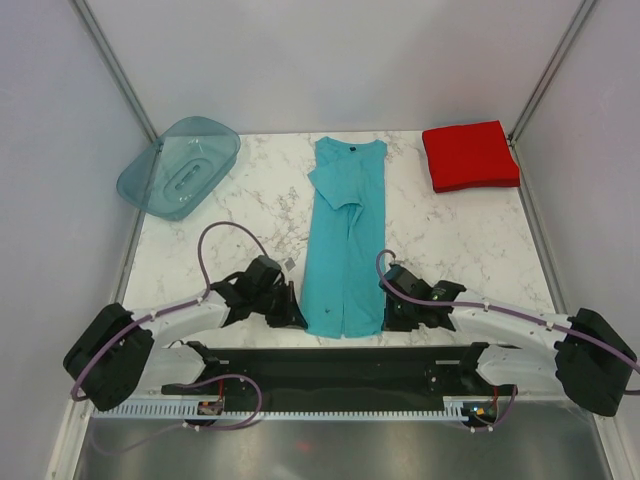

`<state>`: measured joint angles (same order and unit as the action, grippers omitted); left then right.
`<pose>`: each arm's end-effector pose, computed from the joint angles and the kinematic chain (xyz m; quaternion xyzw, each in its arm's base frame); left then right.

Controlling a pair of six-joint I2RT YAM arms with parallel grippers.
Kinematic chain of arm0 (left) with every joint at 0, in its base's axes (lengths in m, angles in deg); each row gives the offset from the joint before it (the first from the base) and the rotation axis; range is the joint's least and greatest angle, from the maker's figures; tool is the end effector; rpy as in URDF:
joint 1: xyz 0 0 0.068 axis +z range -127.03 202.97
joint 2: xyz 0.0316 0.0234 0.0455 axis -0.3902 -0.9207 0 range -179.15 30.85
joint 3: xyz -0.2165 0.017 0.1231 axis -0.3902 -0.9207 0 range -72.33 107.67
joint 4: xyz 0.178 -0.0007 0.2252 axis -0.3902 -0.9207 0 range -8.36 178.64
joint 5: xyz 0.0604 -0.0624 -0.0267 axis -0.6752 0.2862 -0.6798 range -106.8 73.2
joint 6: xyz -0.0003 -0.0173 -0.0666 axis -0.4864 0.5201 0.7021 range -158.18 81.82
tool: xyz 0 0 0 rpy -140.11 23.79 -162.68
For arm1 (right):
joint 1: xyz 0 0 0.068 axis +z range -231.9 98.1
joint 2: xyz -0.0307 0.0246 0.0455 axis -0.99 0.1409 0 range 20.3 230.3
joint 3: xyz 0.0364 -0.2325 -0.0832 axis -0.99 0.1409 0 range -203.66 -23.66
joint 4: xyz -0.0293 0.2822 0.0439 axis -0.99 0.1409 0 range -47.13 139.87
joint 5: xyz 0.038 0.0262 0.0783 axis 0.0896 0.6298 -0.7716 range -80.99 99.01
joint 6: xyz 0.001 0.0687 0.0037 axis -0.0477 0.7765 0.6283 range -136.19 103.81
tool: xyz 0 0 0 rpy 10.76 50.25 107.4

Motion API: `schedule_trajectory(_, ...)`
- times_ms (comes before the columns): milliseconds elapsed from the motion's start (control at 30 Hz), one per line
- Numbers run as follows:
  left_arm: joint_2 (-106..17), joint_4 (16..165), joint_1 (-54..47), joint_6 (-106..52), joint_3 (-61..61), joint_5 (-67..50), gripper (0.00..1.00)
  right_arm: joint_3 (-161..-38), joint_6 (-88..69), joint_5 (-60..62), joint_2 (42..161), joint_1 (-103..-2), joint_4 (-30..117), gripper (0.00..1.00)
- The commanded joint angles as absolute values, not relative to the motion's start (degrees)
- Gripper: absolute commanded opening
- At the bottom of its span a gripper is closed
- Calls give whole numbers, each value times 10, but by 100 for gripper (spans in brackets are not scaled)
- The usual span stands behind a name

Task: Fold and stack the t-shirts
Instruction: Fold the tshirt

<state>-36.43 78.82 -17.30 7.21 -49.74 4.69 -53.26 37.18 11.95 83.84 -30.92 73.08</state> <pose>0.1669 -0.1680 0.0837 0.0150 0.9374 -0.3337 0.0988 0.1464 0.1760 0.1095 0.0260 0.9740 0.1613 0.1568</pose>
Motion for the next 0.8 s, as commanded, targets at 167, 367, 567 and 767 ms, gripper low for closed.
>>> schedule_trajectory(167,-420,805,-171,74,-403,36,2,-631,315,158,903,-333,733,0)
schedule_trajectory(367,-490,795,-147,43,-331,48,2,-680,236,149,957,-381,714,0)
schedule_trajectory(567,-568,793,-83,5,-245,69,2,-763,162,138,1047,-449,693,0)
schedule_trajectory(767,-673,790,-31,-31,-129,102,2,-872,87,144,1158,-488,694,0)
